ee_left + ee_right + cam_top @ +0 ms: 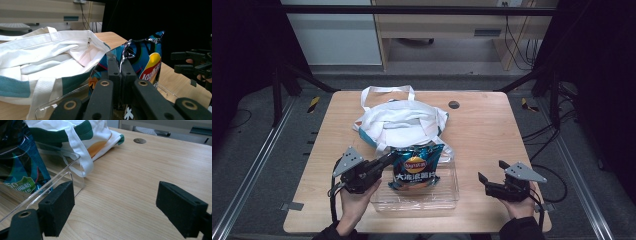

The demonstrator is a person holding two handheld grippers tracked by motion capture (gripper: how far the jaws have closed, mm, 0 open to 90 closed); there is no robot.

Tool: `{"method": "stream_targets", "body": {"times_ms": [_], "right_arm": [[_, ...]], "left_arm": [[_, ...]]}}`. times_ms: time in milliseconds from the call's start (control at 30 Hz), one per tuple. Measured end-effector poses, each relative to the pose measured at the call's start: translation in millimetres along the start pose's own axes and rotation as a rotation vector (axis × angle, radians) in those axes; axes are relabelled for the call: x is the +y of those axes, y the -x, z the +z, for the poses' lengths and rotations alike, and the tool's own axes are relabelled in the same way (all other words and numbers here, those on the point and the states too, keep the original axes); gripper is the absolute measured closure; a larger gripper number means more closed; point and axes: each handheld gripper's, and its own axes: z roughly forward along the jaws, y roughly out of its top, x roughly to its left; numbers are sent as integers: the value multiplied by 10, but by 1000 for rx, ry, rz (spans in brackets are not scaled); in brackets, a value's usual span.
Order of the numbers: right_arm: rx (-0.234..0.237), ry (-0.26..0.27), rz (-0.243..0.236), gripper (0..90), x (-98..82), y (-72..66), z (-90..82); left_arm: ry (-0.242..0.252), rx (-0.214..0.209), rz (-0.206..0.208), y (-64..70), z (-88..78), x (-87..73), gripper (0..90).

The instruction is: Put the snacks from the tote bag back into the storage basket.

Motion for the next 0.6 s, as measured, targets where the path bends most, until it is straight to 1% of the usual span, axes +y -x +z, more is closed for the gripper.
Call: {"method": "stream_targets", "body": {"times_ms": [100,167,200,233,300,433,500,567,600], "right_arm": [[0,-1,-1,155,0,7,3],[0,-3,-2,155,-3,14,7],[0,-2,-4,155,-3,17,7],[-1,-3,0,155,-3,15,4],[-1,0,0,155,-2,13,0],[-1,-3,0,155,-2,10,3],[0,-5,0,155,-3,9,9],[0,-5,0,155,-3,7,11],[1,-5,0,155,-3,6,12]], "left_arm": [[-1,2,-37,92,-54,11,894],[-10,14,-41,171,-99,15,895],[-13,17,-43,196,-111,15,896],[-17,18,-53,205,-116,15,896],[-18,29,-67,175,-106,15,896],[-20,57,-94,-10,-70,4,895],[-14,56,-111,-86,-59,8,893],[-9,73,-101,-113,-39,18,891],[-8,75,-98,-122,-24,21,890]]}}
